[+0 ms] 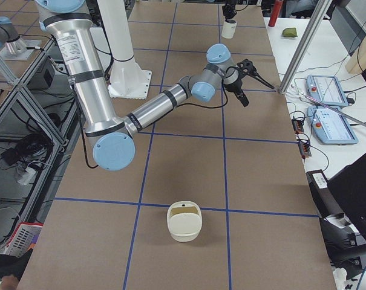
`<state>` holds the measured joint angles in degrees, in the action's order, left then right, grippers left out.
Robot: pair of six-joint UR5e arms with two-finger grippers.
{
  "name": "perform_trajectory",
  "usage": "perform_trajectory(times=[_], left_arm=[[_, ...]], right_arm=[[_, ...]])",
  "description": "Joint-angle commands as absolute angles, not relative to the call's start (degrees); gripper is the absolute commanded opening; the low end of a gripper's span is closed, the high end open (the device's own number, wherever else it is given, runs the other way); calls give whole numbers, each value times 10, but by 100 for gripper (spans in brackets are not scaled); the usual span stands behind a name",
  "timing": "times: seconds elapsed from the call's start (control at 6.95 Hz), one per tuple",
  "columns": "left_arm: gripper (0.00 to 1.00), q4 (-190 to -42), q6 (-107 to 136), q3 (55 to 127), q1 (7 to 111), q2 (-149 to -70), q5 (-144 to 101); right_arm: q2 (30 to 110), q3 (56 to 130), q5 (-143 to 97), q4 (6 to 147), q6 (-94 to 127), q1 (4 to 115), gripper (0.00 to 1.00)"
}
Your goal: Left arm hands cup to right arm to dump lemon
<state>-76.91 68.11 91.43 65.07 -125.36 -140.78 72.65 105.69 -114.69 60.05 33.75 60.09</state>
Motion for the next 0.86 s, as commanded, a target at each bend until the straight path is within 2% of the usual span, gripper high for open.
perform_trajectory(times=[0.0,0.43,0.72], left_arm=[[0,-773,790,842,615,-1328,-1408],[0,-776,888,774,561,-1424,-1414],[0,-777,889,731,545,-1469,-1446]], right_arm=[[721,1060,-1044,459,377,490,99],[681,1055,-884,442,352,349,99],[658,1030,-835,447,335,312,99]])
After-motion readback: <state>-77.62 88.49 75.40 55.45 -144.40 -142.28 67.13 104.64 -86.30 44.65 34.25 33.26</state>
